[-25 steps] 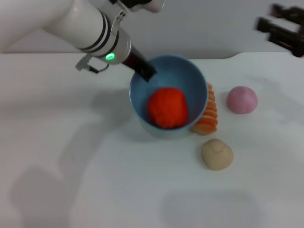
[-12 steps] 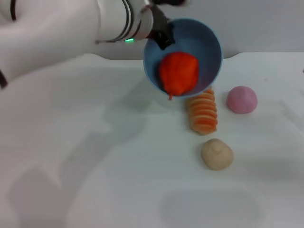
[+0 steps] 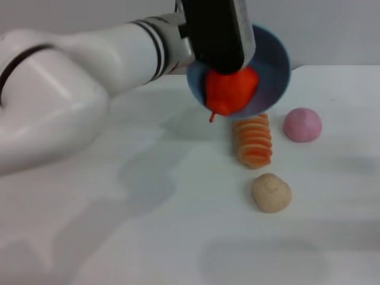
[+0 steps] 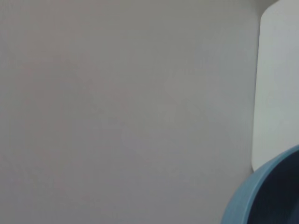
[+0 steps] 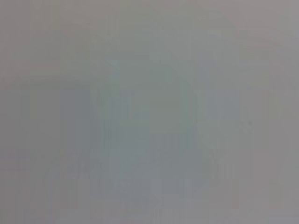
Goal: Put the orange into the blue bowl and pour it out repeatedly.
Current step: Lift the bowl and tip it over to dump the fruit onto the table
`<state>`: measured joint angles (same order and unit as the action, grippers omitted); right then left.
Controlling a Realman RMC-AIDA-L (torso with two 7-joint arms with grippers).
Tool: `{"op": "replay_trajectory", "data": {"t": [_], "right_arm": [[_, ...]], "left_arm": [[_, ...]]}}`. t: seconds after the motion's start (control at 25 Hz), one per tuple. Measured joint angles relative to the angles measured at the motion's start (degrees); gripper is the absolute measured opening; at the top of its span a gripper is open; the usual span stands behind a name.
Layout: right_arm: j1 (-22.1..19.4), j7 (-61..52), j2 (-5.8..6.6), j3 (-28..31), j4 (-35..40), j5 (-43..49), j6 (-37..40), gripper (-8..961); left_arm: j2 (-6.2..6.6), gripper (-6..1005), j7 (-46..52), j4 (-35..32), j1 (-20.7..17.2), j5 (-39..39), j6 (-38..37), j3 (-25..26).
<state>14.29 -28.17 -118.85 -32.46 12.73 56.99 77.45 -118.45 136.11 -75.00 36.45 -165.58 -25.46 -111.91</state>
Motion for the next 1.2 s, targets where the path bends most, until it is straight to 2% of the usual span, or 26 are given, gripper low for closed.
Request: {"op": "replay_trajectory", "data": {"t": [0.24, 0.32, 0.56, 0.76, 1.0, 1.16, 1.2], "right_arm": [[-0.2, 0.1, -0.11, 0.1, -0.5, -0.1, 0.4, 758], [-0.1, 0.1, -0.13, -0.1, -0.7, -0.1, 0.4, 757], [0.4, -0.1, -0.15, -0.2, -0.7, -0.2, 0.5, 757], [0.8, -0.1, -0.14, -0.4, -0.7, -0.1, 0.6, 758], [1.2, -0.3, -0.11, -0.1, -0.7, -0.2, 0.6, 758], [1.5, -4.6, 0.07, -0.4, -0.5, 0.4, 0.5, 757], [1.5, -7.7, 0.18, -0.5, 0.3, 1.1, 0.4, 757]], "left_arm": [[-0.12, -1, -12.1, -2.0, -8.0, -0.1, 15.4, -4.5], [-0.25, -1, -17.9, -1.6, -11.2, -0.1, 22.9, -8.1], [-0.4, 0, -24.3, 0.1, -14.4, -0.1, 31.8, -11.4], [-0.48, 0, -26.9, 0.2, -16.2, 0.0, 36.4, -12.6], [-0.49, -1, -26.9, 1.3, -16.2, 0.5, 37.2, -12.8], [-0.66, -1, -25.8, 0.5, -15.6, 6.3, 34.9, -11.2], [-0.69, -1, -25.3, -1.0, -15.0, 11.4, 31.0, -8.9]]}}
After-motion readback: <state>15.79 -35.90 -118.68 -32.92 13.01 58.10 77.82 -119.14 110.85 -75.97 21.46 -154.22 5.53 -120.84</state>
